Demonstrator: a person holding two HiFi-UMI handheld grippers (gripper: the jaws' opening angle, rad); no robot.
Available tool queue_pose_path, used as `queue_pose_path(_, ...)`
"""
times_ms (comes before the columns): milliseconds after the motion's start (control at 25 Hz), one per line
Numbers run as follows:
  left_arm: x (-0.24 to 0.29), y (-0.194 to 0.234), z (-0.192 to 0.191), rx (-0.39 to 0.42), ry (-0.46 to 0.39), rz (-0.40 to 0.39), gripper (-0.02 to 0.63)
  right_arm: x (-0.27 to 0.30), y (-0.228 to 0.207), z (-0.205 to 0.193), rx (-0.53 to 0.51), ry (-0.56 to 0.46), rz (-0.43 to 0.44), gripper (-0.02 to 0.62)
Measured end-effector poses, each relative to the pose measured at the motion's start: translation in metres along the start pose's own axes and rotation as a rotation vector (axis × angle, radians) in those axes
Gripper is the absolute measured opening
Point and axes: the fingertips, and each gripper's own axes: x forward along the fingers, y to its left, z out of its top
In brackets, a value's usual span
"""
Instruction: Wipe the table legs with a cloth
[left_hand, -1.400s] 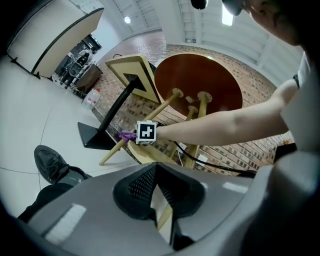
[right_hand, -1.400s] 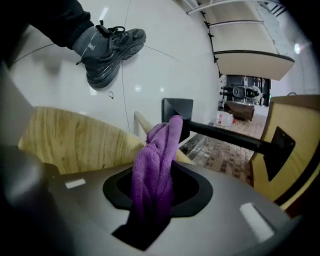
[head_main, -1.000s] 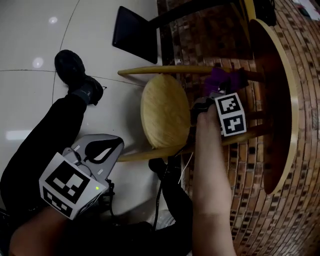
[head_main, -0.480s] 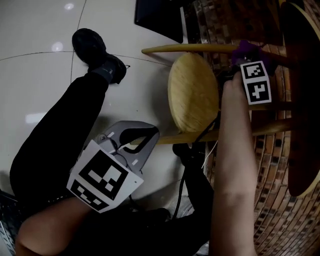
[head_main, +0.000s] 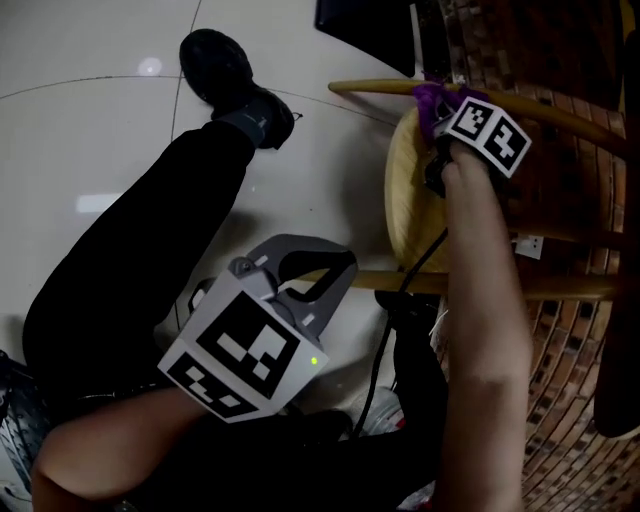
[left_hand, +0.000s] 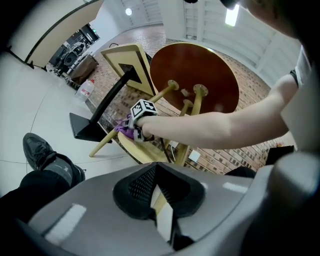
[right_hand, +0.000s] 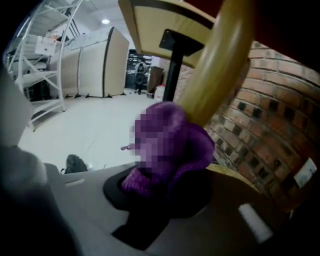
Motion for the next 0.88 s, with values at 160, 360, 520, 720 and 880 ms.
queue_pose_path(160,-0.009,0.011,0.008,-0.058,-0.021,0.054,0.012,-0.041,0.048,0.037,-0.476,-0.065,0.038,0.109)
queue_pose_path(360,-0.009,0.012,-0.005,-0.066,-0.007,0.058,0.012,-0.030,0.064,0.072,-1.192,0.073,-0.152,0.115)
queue_pose_path(520,-0.007,0.009,-0.007,-0.063,0.006,0.036,0.012,0.001,0.040,0.039,-1.341,0.427,-0.230,0.112)
queue_pose_path(720,-0.016,0.007,-0.028,-0.055,0.052,0.036,0.012,0.056,0.034,-0.007,-1.452,0.769,-0.182,0.115)
queue_pose_path(880,-0.022,0.017,-0.025,-0.139,0.034,0.043,0.012,0.098,0.043,-0.063,-1.606,0.962,-0.092,0.185)
